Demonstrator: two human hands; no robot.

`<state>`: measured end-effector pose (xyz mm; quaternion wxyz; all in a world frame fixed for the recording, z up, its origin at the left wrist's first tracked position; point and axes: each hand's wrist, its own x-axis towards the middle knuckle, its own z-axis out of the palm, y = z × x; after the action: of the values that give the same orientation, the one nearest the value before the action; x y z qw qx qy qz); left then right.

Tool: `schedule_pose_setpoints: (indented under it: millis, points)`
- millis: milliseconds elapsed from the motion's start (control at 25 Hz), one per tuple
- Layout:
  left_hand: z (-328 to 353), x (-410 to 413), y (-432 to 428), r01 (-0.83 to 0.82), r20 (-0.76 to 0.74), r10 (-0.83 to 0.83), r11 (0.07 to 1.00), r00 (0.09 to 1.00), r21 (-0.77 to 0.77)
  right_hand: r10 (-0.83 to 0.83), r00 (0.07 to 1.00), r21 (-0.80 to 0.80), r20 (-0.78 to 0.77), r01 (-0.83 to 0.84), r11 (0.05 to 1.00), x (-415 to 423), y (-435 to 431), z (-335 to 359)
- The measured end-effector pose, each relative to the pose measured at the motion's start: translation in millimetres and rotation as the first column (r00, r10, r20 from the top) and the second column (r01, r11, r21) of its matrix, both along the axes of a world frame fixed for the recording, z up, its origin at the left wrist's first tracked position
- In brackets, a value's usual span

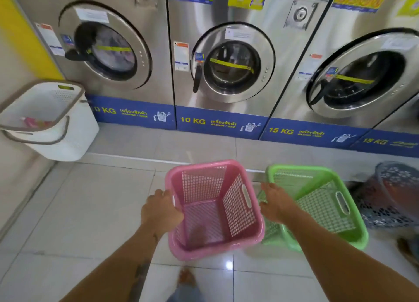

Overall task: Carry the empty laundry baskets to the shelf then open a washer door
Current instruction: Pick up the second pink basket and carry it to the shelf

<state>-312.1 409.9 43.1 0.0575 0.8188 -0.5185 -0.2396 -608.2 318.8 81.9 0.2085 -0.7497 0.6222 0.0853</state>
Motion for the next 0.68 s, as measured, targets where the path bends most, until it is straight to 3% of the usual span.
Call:
schedule_pose_setpoints:
  millis: [280, 480, 680]
  points:
    - [-137, 8, -69, 0.046, 0.121, -0.047, 0.999, 0.992, 0.011, 0.007, 1.0, 0.093, -0.029, -0.004, 0.996, 9, -98, -137]
    - [-253, -2, -68, -0.073, 0.092, 0.07, 0.997, 0.993, 0.026, -0.004, 0.998, 0.014, -0.058, 0.004, 1.0, 2, -130, -262]
    - [-306, -2, -62, -0.049, 0.134, 0.05, 0.999, 0.99, -0.009, 0.086, 0.987, 0.017, -0.139, -0.084, 0.996, -8, -137, -324]
